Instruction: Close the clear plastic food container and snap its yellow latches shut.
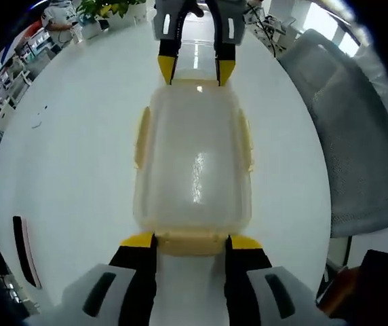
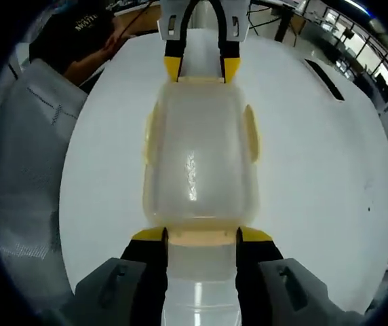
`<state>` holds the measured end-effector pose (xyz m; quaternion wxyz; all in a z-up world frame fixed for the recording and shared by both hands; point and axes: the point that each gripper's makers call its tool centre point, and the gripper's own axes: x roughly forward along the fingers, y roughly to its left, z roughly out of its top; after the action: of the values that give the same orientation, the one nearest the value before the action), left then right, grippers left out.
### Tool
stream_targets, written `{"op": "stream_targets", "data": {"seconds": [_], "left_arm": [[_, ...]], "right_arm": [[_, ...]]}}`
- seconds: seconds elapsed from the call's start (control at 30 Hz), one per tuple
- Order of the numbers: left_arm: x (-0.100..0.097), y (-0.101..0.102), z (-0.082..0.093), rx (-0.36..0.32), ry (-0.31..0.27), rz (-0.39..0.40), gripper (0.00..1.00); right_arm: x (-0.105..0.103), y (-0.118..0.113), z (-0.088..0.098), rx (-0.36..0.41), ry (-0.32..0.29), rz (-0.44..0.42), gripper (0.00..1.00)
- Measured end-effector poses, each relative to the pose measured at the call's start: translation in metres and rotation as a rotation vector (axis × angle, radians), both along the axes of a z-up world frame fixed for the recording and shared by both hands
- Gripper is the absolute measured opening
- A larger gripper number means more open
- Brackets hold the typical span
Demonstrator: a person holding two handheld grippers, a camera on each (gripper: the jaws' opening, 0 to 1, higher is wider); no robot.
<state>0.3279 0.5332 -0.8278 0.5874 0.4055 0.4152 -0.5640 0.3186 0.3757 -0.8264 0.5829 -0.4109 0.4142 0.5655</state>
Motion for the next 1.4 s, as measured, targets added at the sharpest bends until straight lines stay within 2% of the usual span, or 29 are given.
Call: {"op": "stream_targets", "data": {"seconds": [0.23, 0.47, 0.7, 0.9, 1.1, 1.2, 1.4], "left_arm": [[-0.008, 0.001, 0.017, 0.001, -0.021, 0.029, 0.33], [-0.015, -0.018, 0.04, 0.001, -0.054, 0.055, 0.33], [-0.013, -0.057, 0.062, 0.0, -0.091, 0.048, 0.33], [-0.007, -0.094, 0.07, 0.021, -0.11, 0.011, 0.33], [-0.003, -0.133, 0.071, 0.025, -0.114, -0.015, 0.33], [-0.002, -0.155, 0.069, 0.025, -0.105, -0.034, 0.33], [0.0, -0.187, 0.062, 0.03, -0.101, -0.063, 0.33]], "right_arm": [[-0.003, 0.001, 0.017, 0.058, -0.023, 0.038, 0.35], [-0.006, -0.016, 0.039, 0.086, -0.052, 0.067, 0.35], [-0.007, -0.056, 0.063, 0.104, -0.091, 0.061, 0.35], [-0.006, -0.094, 0.068, 0.109, -0.105, 0.028, 0.35], [-0.006, -0.133, 0.072, 0.119, -0.105, 0.002, 0.35], [-0.008, -0.155, 0.069, 0.119, -0.1, -0.016, 0.35], [-0.009, -0.186, 0.063, 0.114, -0.087, -0.044, 0.35]]}}
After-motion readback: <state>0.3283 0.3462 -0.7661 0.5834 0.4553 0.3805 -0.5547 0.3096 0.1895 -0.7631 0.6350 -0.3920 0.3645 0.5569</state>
